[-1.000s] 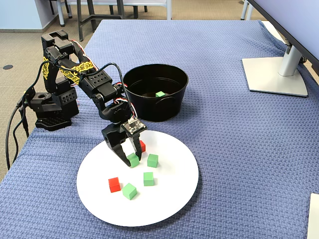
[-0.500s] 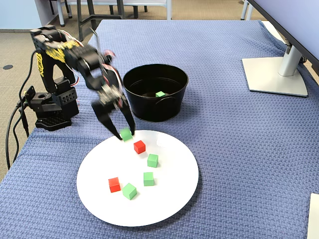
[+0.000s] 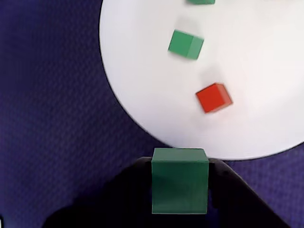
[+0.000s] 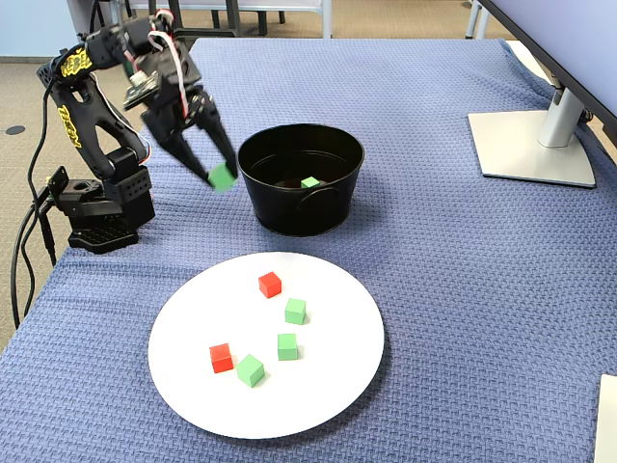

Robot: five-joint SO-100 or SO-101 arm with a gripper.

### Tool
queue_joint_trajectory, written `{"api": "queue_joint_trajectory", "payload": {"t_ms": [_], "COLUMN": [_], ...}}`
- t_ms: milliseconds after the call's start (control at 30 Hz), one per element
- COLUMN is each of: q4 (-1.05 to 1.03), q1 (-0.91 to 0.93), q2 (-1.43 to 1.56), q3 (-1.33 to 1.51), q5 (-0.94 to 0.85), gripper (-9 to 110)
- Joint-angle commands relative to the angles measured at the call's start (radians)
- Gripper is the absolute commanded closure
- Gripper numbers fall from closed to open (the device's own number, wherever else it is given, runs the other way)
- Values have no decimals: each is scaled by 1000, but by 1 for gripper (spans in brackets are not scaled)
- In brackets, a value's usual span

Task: Pick up the green cubes from the white plate and place them in the black recipient

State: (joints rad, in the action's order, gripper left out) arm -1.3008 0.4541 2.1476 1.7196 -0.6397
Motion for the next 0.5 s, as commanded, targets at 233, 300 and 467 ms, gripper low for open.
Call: {"api": "queue_joint_trajectory", "payload": {"t_ms": [233, 300, 467], "q4": [20, 32, 100], "q1": [-543, -592, -695], "q2": [-150, -225, -318], "q3": [-80, -106, -98], "q5": [368, 411, 419], "gripper": [102, 102, 99]}}
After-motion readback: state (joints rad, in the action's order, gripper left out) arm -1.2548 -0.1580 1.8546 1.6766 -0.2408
